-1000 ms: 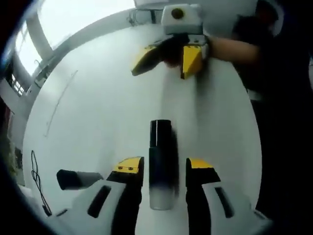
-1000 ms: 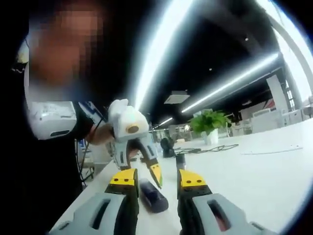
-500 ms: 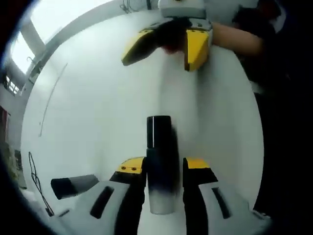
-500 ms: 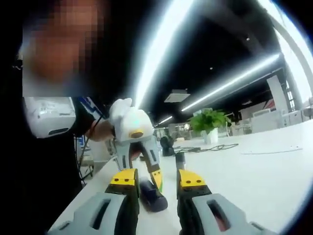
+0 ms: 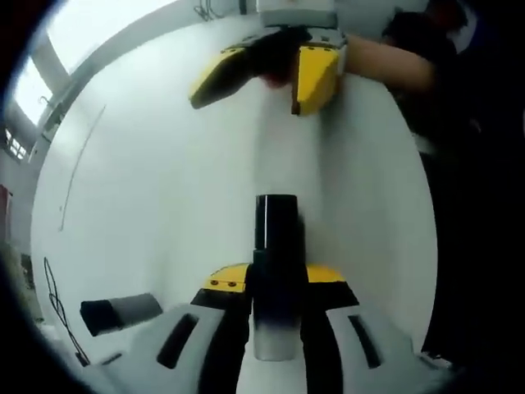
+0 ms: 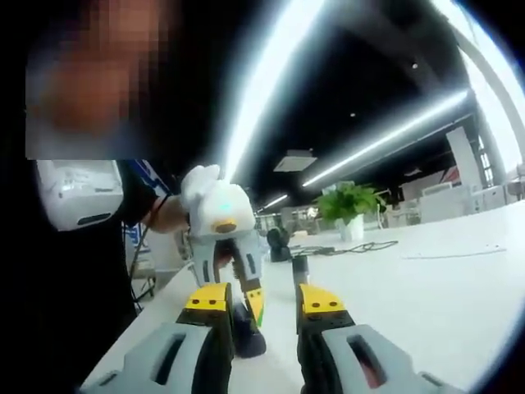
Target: Pick up cosmetic bottle twist off cap place on table pick up cap screw tight cap place on table
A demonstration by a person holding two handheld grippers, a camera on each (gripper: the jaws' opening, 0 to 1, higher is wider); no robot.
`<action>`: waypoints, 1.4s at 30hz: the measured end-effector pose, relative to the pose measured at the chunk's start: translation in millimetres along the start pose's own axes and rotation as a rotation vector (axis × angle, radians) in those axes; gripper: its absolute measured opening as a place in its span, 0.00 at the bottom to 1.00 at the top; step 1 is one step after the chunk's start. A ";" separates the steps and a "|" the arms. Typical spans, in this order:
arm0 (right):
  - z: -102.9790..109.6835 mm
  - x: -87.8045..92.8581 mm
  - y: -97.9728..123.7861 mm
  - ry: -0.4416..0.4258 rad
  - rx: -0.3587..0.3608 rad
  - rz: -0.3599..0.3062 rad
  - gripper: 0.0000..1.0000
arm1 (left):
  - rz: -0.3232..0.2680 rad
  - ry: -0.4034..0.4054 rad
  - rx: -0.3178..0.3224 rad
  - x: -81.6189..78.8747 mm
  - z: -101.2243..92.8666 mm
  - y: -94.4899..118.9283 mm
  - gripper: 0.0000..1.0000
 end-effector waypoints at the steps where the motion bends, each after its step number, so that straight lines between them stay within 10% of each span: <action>1: -0.1 -0.2 0.0 -0.003 0.000 -0.001 0.24 | 0.012 0.048 -0.003 1.2 0.2 0.1 0.14; 15: -1.2 -0.5 -0.6 -0.011 0.009 -0.005 0.24 | 0.058 0.195 -0.007 -1.0 2.4 -2.1 0.12; 25: -7.2 -3.5 1.5 -0.033 0.024 -0.025 0.22 | -0.318 0.231 0.016 -6.9 -7.6 -2.1 0.10; 36: -12.8 -8.1 3.8 -0.067 0.042 -0.054 0.22 | -0.421 0.215 -0.051 -6.8 -7.6 8.7 0.08; 42: -12.3 -9.8 4.8 -0.081 0.036 -0.062 0.22 | -0.636 0.279 -0.068 -14.8 -3.3 26.6 0.08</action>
Point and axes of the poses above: the point that each gripper's makers call its tool centre point, and the gripper's own axes: y roughly backward along the fingers, z roughly to its left, x roughly out of its underside, the point moved 4 cm from there along y, roughly backward along the fingers, and after that the axes turned 8 degrees about x, right-handed, at the moved point
